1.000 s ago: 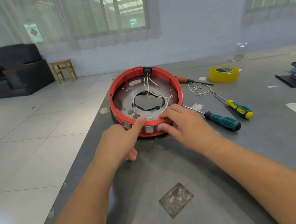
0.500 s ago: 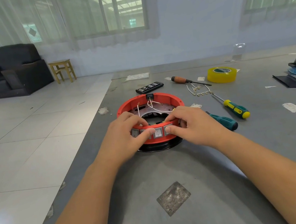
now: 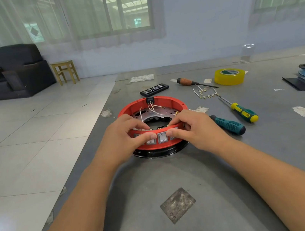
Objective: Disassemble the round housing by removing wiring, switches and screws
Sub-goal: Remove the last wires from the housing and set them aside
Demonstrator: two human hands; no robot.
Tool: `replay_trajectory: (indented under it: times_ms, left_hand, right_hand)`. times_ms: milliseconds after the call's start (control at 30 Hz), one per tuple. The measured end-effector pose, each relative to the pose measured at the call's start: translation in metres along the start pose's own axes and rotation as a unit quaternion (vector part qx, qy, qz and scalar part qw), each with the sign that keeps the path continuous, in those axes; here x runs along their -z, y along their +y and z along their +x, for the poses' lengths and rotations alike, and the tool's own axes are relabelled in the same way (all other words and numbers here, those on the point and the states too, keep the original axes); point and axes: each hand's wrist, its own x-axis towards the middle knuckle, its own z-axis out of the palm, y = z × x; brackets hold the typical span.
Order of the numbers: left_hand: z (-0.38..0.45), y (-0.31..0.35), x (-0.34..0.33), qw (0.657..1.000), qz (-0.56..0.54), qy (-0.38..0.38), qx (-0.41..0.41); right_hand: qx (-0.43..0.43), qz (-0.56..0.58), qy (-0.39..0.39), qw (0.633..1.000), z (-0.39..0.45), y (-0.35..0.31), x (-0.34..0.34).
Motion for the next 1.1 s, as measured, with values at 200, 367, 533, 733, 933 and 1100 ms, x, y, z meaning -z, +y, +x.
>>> replay_trajectory:
  times_ms: [200, 367, 533, 733, 933, 1100]
  left_hand:
    - [-0.002, -0.002, 0.014, 0.997, 0.042, -0.033, 0.051]
    - [0.005, 0.037, 0.0, 0.979, 0.163, -0.089, 0.081]
    - [0.002, 0.066, -0.01, 0.969, 0.12, -0.215, 0.008]
    - [0.014, 0.051, 0.014, 0.98, 0.175, -0.091, -0.019]
    - [0.005, 0.045, 0.013, 0.952, 0.201, -0.219, 0.078]
    - [0.0, 0.055, 0.004, 0.936, 0.234, -0.239, 0.11]
  right_hand:
    - [0.021, 0.0, -0.009, 1.0, -0.004, 0.009, -0.002]
    - [-0.049, 0.033, 0.018, 0.998, -0.007, 0.015, -0.009]
    - [-0.146, 0.161, 0.05, 0.975, -0.007, 0.018, -0.008]
    - [-0.202, 0.278, 0.031, 0.938, -0.001, 0.019, -0.004]
    - [-0.191, 0.344, -0.025, 0.919, 0.01, 0.022, -0.006]
    - [-0.205, 0.36, -0.009, 0.91, 0.017, 0.024, -0.01]
